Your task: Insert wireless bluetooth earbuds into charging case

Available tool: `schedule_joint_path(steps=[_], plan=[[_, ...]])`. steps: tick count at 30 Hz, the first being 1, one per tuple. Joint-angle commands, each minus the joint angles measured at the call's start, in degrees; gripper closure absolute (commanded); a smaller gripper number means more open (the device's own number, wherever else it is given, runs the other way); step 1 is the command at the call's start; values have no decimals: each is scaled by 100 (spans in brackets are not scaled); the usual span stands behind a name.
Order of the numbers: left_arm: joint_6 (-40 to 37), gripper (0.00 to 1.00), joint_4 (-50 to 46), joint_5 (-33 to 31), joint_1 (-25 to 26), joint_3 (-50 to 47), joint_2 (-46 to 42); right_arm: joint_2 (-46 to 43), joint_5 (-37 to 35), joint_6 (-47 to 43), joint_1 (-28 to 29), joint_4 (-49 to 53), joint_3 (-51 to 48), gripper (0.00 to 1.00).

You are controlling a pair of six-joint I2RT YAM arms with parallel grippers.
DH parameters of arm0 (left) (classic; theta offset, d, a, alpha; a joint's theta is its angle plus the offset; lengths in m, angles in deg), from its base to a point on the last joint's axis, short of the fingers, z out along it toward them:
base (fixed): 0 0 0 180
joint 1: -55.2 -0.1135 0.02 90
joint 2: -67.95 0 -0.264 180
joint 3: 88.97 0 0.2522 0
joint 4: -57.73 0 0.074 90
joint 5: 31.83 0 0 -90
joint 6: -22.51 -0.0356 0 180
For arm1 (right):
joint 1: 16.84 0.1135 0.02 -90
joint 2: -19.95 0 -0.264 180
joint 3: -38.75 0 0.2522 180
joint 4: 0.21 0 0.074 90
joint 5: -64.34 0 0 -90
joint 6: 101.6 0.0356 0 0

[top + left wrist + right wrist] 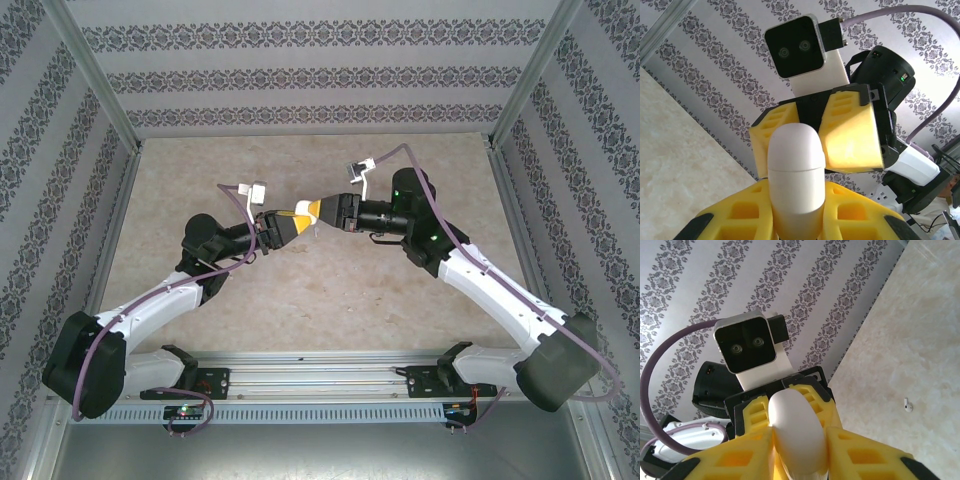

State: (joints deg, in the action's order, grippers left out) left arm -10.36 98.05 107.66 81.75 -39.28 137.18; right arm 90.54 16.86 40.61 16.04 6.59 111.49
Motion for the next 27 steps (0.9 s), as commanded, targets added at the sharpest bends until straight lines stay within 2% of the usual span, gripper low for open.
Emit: schedule_joint_path(steps=[1,5,8,12,16,21,27], plan=[[45,100,265,396,10,152,-33,89,105,-7,43,-217,86,76],[81,97,262,395,-13,143,-59,26,142,-50,51,-234,39,81],[90,87,229,394,-35,132,-132,-61,95,-149,51,-214,5,83],[14,63,-73,395,-103,160,-312,-206,-39,-312,69,-145,-29,84],[-181,46,-578,351,-194,152,-577,-345,-199,-564,110,17,-5,85],[-431,44,-1276,371,-369,160,-887,-450,-382,-798,174,163,24,86],[-581,52,-1660,480,-472,152,-1033,-416,-428,-1027,282,387,152,86]])
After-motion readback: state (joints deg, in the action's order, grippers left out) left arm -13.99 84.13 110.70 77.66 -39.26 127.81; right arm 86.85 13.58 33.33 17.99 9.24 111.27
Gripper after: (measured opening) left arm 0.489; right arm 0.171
